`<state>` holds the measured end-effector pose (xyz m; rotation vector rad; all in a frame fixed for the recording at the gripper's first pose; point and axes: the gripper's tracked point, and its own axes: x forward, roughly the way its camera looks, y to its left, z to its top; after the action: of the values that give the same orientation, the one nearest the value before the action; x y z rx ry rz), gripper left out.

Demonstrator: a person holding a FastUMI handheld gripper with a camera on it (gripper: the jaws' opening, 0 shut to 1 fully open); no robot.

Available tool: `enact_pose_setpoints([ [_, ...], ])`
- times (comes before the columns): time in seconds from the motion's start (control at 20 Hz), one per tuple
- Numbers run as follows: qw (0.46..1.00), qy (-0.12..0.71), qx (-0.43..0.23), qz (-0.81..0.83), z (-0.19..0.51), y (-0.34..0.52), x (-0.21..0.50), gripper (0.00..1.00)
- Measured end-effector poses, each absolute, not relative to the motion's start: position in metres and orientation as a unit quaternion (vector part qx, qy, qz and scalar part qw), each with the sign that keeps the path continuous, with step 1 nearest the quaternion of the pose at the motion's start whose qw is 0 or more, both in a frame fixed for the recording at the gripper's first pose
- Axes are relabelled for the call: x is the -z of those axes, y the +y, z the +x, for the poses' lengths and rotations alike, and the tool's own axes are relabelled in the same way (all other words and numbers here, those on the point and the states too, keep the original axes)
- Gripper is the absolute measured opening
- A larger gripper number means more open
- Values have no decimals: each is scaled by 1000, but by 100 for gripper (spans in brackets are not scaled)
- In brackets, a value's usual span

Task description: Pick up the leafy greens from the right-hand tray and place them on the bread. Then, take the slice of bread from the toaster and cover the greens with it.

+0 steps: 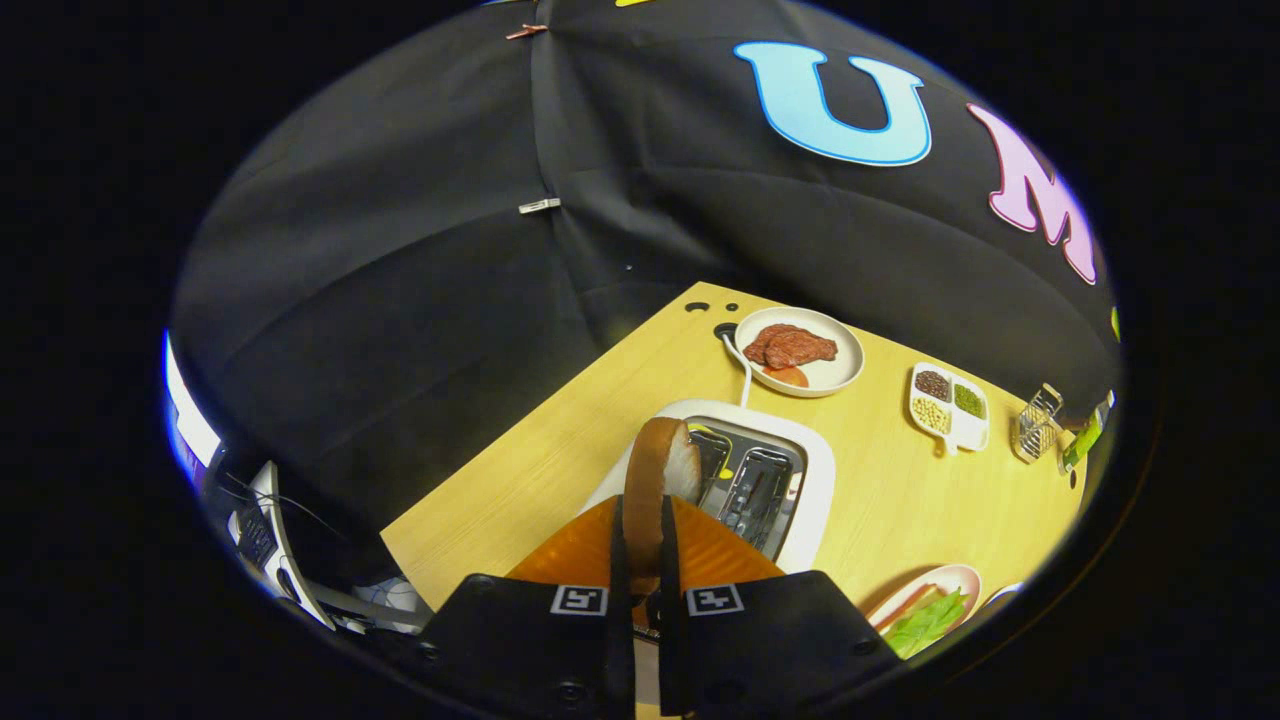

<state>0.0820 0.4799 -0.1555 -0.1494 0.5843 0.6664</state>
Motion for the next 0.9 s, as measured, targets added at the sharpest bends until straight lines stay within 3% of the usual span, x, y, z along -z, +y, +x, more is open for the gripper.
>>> enact_pose_setpoints([
  [0.5, 922, 240, -304, 8, 97, 436, 66, 12],
  [0.9, 945, 228, -234, 25, 113, 328, 42, 12],
])
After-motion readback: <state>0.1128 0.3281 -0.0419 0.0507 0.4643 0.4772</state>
